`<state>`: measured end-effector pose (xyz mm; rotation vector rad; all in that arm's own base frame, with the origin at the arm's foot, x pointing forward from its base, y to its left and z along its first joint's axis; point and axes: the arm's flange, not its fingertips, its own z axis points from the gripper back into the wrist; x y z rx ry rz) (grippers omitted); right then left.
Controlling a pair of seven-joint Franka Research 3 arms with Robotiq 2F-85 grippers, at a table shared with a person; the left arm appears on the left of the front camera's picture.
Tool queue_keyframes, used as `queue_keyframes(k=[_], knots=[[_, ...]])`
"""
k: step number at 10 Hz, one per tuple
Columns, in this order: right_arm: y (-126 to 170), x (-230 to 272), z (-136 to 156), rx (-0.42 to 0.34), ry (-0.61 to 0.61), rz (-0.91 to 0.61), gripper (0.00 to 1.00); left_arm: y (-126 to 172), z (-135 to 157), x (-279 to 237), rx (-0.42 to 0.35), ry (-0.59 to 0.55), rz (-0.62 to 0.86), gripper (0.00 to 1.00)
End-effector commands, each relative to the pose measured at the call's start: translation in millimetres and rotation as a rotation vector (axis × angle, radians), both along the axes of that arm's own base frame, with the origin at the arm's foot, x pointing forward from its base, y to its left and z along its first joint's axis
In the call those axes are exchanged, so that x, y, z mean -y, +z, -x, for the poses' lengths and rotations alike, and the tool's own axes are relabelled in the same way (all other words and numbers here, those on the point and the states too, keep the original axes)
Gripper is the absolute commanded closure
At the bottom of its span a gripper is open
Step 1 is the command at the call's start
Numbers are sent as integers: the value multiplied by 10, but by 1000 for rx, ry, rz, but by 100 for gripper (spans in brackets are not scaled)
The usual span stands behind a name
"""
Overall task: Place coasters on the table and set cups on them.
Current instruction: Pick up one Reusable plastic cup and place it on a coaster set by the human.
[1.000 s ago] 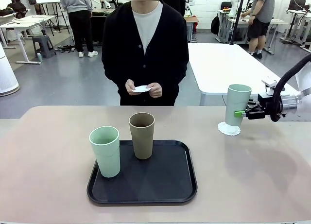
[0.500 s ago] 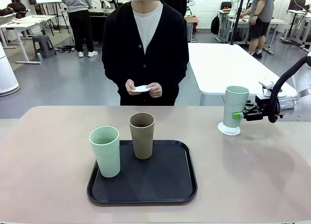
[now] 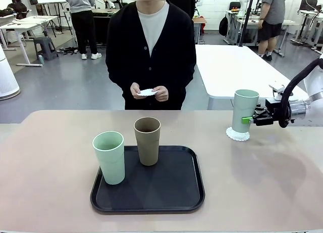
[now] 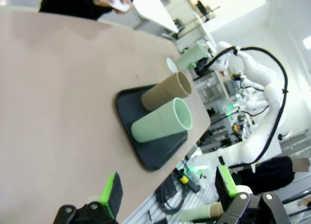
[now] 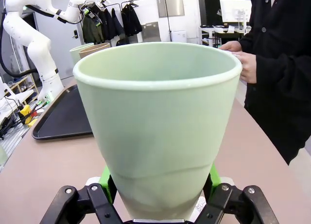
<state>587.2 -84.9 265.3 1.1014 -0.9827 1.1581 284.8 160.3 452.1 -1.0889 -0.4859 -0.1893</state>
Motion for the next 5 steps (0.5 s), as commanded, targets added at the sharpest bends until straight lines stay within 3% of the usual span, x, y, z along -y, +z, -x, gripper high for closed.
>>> queue_keyframes(k=[1,2,5], knots=[[0,0,0,0,0,0,18,2,7,-9,12,-4,4,0],[-36,14,11,92,25,-14,18,2,7,-9,12,-4,4,0],[-114,-35,27,133,66,9,18,2,7,-9,12,-4,4,0]])
